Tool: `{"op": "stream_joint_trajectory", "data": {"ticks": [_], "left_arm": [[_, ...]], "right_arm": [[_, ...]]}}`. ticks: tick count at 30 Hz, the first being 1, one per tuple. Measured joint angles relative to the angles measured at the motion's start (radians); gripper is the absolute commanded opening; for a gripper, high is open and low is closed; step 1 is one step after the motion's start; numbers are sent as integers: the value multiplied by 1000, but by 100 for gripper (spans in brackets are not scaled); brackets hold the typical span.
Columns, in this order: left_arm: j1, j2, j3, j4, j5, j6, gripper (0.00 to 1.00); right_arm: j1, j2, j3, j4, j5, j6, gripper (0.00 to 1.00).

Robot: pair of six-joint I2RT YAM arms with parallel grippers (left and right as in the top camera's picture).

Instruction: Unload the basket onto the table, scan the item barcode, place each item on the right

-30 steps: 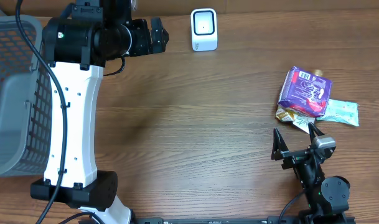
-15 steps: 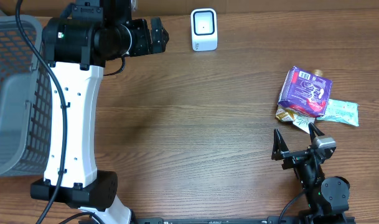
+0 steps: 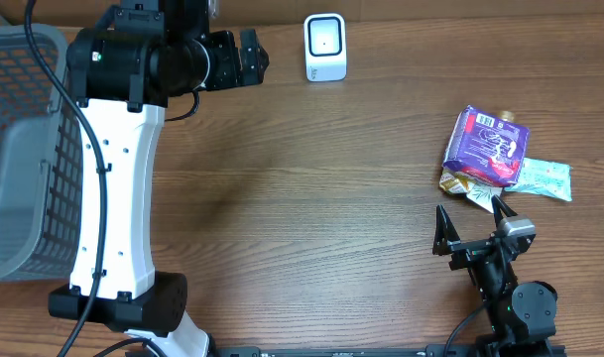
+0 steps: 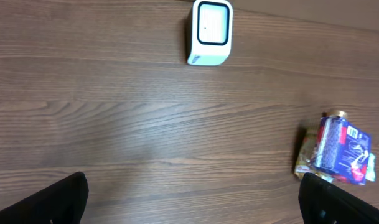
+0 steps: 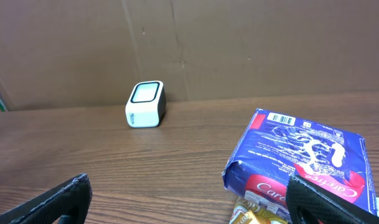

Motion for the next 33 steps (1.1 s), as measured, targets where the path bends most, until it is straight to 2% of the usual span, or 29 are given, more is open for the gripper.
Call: {"op": "stream_joint_trajectory", "data": {"ticks": [6,9,13,15,19,23,27,33], "left_arm": [[0,-7,-16,3,-39,1,99],[0,-69,-145,132,-56,1,99],[0,-261,-496,510,-71,30,100],[0,-394,-716,723,-72,83,100],[9,-597,-1024,963,-61,199,100],[109,-829,-1344,1141,36,392,100],[174,-988,-1535,1230,97,521,99],[184,-1257,-1812,1396,110,622,100]], "right_arm": [[0,0,0,0,0,0,100],[0,0,0,0,0,0,100],[0,0,0,0,0,0,100],[0,0,0,-1,0,0,100],[0,0,0,0,0,0,100],[0,0,0,0,0,0,100],[0,-1,0,-1,0,0,100],[0,-1,0,-1,0,0,100]]}}
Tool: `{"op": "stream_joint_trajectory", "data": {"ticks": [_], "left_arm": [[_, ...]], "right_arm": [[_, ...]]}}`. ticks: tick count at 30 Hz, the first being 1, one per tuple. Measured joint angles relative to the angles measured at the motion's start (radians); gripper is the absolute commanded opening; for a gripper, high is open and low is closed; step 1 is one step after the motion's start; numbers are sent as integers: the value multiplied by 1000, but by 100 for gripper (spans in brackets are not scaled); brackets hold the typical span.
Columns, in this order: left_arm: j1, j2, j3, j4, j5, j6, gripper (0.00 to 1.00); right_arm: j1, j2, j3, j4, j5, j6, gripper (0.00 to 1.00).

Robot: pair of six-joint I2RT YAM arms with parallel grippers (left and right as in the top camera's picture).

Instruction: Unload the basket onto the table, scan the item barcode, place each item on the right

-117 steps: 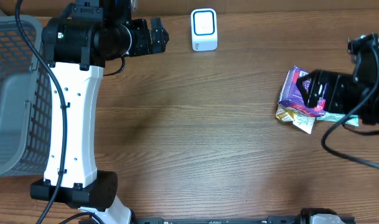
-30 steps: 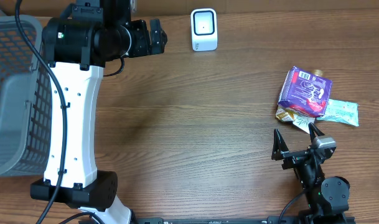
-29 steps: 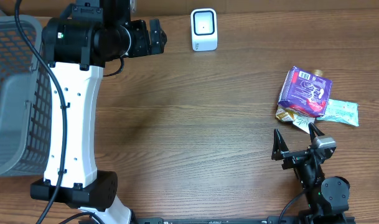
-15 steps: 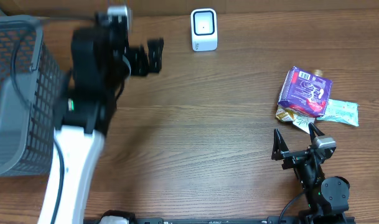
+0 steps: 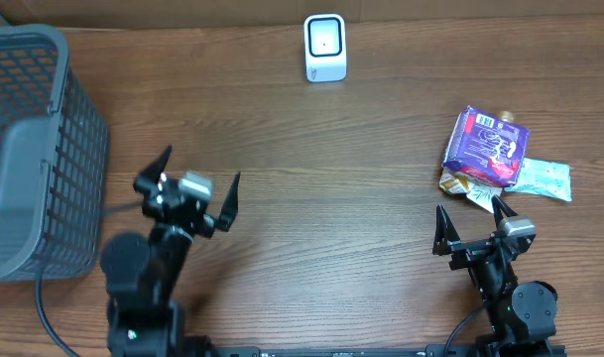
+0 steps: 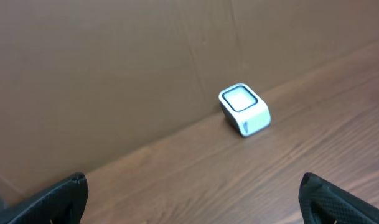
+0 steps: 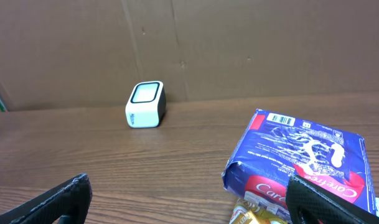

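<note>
A purple packet (image 5: 487,146) with a barcode near its far edge lies at the right of the table, on top of a gold packet (image 5: 458,182) and a pale green one (image 5: 543,179). The white barcode scanner (image 5: 324,47) stands at the table's far edge. My right gripper (image 5: 473,222) is open, low at the near right, just short of the packets; the purple packet (image 7: 301,158) fills its right side view. My left gripper (image 5: 187,182) is open at the near left, with nothing between its fingers, facing the scanner (image 6: 244,109).
A grey mesh basket (image 5: 34,149) stands at the left edge of the table. A brown cardboard wall (image 7: 239,43) runs behind the table's far edge.
My left arm has come down from its raised reach near the scanner to a low folded pose at the near left, still open. My right arm and the packets have not moved.
</note>
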Motion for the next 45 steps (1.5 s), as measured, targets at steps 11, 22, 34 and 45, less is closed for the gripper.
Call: {"op": "stream_joint_trajectory", "data": {"ticks": [11,22,34,45], "left_arm": [[0,-389,-362,56,-79,30,100],[0,-534,-455,-53,-98,32,100],[0,-534,-455,-53,-100,32,99],[0,-534,-455,-53,-100,32,100]], "right_arm": [[0,0,0,0,0,0,100],[0,-1,0,0,0,0,100],[0,-1,0,0,0,0,100],[0,-1,0,0,0,0,100]]}}
